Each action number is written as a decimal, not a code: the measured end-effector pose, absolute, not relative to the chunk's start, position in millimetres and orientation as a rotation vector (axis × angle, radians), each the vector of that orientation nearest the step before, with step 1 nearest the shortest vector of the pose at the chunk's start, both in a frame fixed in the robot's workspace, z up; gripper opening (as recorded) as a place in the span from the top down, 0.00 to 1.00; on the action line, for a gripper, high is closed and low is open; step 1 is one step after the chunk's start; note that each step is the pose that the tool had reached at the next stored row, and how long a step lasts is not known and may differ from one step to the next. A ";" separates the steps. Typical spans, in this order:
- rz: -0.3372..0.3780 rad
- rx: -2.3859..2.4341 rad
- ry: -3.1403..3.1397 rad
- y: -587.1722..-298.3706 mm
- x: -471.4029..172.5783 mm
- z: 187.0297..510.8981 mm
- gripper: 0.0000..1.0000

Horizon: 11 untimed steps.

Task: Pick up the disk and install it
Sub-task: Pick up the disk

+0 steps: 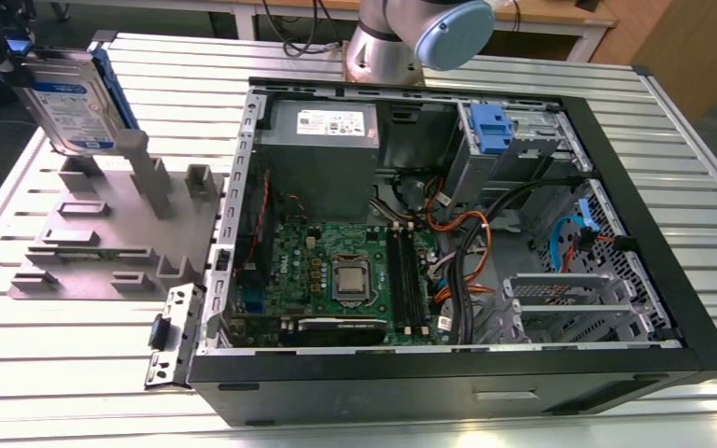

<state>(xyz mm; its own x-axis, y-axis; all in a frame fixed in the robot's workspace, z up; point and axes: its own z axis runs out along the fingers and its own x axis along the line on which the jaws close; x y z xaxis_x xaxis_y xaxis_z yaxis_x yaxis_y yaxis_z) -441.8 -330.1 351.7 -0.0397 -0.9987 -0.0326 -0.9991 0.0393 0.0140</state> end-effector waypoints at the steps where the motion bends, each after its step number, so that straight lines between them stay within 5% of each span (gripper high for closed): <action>1: 0.052 -2.167 2.254 -330.0 -441.8 351.7 0.64; 11: 0.063 -2.162 2.249 -330.0 -441.8 353.5 0.64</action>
